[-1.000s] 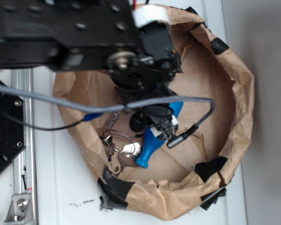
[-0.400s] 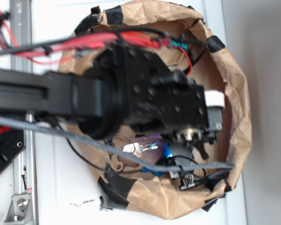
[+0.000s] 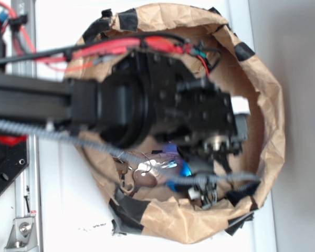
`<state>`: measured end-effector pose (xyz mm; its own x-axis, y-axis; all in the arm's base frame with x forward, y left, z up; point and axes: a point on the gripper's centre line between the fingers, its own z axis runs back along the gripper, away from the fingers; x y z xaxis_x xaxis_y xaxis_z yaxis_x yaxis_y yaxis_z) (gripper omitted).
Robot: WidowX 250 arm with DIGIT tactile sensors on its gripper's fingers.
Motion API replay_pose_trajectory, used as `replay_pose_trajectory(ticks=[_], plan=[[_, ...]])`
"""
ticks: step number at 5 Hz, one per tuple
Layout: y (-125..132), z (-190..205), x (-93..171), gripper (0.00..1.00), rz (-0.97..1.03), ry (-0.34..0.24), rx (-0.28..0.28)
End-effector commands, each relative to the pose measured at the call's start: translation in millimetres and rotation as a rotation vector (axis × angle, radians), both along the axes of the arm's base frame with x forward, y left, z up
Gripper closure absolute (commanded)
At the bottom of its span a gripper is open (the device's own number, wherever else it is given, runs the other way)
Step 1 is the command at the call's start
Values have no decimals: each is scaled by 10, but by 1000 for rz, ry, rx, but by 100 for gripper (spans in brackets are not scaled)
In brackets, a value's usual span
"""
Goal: Grab the blue bottle.
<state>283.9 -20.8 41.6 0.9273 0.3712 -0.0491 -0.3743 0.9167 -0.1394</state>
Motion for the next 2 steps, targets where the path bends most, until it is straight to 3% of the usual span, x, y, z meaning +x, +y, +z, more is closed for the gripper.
replay_pose_trajectory(ticks=[1, 2], plan=[[35, 81, 275, 0, 80, -57, 71], [414, 103, 466, 0, 42, -82, 69]])
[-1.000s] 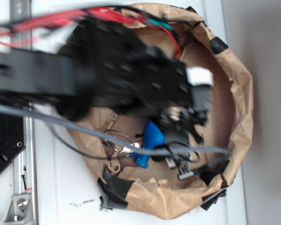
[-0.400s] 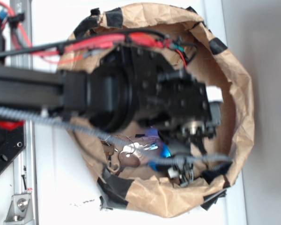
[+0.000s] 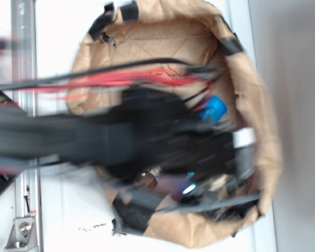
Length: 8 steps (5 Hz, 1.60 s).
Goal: Grab the blue bottle.
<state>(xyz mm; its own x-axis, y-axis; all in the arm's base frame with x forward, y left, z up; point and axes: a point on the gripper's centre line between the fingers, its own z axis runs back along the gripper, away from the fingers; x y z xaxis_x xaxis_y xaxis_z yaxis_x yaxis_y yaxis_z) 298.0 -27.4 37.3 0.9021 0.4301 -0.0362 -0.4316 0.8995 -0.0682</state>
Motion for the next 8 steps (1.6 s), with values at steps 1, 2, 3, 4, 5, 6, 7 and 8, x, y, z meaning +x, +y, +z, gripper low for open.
replay_pose_trajectory(ticks=[1, 2, 3, 4, 5, 6, 7, 8], plan=[[487, 229, 263, 0, -43, -89, 37], [458, 264, 174, 76, -90, -57, 76], [473, 291, 111, 100, -103, -58, 96], [481, 381, 44, 100, -130, -80, 77], [452, 700, -65, 0, -290, -119, 82], [413, 918, -88, 0, -545, -88, 147], [386, 921, -52, 0, -726, -85, 143], [317, 945, -1, 0, -950, -172, 204]])
